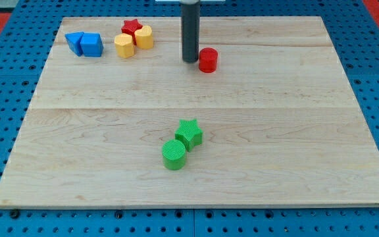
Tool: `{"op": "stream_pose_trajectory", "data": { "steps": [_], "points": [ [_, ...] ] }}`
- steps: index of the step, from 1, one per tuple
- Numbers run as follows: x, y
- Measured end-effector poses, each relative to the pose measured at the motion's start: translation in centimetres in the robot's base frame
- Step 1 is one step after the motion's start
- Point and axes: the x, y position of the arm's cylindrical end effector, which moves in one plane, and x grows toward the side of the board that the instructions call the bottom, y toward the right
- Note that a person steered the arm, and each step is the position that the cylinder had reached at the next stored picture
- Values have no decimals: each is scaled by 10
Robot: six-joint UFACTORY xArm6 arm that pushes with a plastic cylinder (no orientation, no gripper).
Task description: Move the red circle towards the green star
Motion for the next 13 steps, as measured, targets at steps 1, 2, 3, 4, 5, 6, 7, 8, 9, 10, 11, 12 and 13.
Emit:
{"op": "stream_pose_trajectory", "data": {
  "steps": [1, 2, 3, 4, 5, 6, 7, 8, 9, 10, 11, 12, 13],
  "points": [
    [-7, 5],
    [-55, 9],
    [-65, 51],
    [-11, 78],
    [10, 36],
    [-40, 75],
    [-83, 78],
    [-111, 117],
    [-135, 80],
    [-84, 37],
    [-14, 0],
    [61, 2],
    [108, 1]
  ]
}}
